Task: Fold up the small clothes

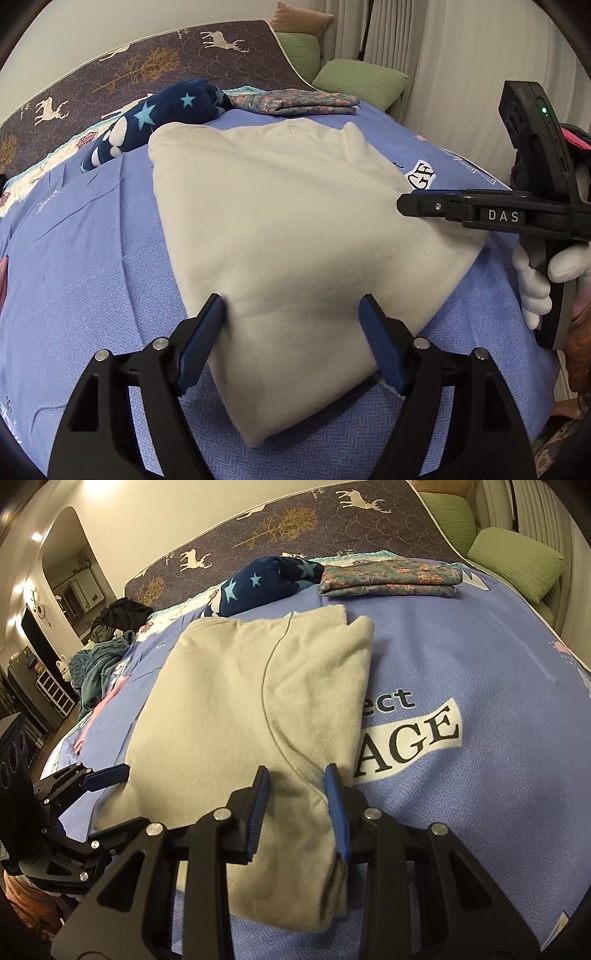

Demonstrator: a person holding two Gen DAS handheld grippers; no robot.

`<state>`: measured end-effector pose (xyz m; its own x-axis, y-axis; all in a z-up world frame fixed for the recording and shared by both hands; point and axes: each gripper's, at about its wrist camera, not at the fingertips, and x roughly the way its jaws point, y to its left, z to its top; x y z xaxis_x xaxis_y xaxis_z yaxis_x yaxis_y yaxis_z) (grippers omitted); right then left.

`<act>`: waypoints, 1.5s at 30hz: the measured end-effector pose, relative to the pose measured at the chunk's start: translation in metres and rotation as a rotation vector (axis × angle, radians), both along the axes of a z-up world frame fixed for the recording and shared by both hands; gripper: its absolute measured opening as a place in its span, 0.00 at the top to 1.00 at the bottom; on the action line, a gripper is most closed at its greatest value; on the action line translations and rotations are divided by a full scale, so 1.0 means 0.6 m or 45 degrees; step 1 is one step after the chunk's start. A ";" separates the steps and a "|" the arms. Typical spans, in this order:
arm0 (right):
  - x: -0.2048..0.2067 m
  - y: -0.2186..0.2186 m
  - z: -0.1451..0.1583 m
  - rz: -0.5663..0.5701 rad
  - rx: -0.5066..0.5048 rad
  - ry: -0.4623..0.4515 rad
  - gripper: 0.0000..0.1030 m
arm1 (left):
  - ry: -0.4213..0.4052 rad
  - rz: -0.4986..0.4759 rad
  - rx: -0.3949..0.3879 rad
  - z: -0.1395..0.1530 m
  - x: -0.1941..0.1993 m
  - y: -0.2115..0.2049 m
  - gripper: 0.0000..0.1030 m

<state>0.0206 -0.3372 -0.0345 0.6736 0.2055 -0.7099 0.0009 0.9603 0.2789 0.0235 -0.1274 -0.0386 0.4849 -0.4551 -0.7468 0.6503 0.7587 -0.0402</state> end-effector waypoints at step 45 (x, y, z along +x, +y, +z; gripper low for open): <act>0.227 -0.045 -0.002 0.377 0.119 0.155 0.34 | 0.275 0.097 -0.148 -0.004 0.269 -0.007 0.28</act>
<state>0.1567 -0.3639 -0.0359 0.4867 0.4477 -0.7501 -0.2354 0.8942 0.3809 0.1850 -0.1316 -0.0408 0.3560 -0.5125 -0.7814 0.5585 0.7871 -0.2619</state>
